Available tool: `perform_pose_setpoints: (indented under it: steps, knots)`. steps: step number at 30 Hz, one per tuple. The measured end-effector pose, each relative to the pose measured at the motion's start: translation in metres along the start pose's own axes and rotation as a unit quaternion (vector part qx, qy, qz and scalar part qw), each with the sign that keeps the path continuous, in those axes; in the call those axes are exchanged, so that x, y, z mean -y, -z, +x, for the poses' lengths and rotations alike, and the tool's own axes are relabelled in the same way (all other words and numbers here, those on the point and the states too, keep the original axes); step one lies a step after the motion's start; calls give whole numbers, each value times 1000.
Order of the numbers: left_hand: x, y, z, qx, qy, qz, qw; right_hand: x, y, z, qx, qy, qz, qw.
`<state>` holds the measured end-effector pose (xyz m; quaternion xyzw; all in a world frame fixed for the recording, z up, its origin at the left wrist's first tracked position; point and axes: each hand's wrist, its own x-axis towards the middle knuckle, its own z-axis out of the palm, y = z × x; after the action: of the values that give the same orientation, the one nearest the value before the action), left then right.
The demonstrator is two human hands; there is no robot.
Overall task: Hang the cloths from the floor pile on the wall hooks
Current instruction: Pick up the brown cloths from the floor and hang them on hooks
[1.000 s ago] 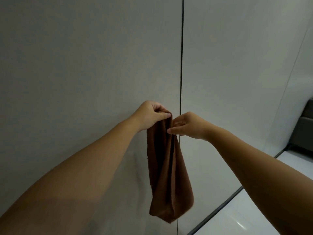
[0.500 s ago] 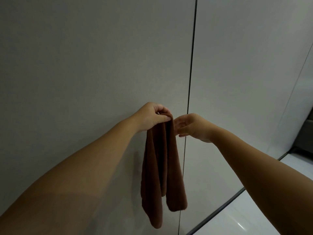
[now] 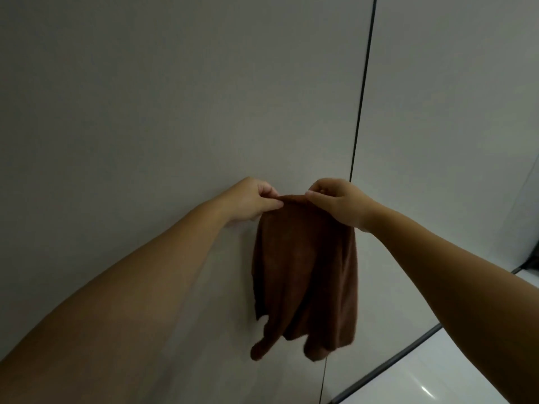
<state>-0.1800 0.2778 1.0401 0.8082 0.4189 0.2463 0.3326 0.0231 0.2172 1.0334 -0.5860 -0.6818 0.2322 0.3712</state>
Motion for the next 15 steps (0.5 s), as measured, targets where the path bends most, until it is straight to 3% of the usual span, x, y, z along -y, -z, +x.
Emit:
perform_pose_setpoints:
  steps: [3,6,9,12,15]
  knots:
    - [12,5,-7,-31,-18,-13,999,9,-16,-1,23,20,-31,999]
    - [18,10,-15,-39,-18,-58,997,13,-31,3,-30,48,-52,997]
    - [21,11,-26,-59,5,-125,990,18,-44,3,-44,83,-29,995]
    - [23,13,-37,-110,10,-168,980,25,-61,-1,-7,123,37,992]
    - [22,24,-55,-163,20,-97,982,32,-78,0,16,153,19,988]
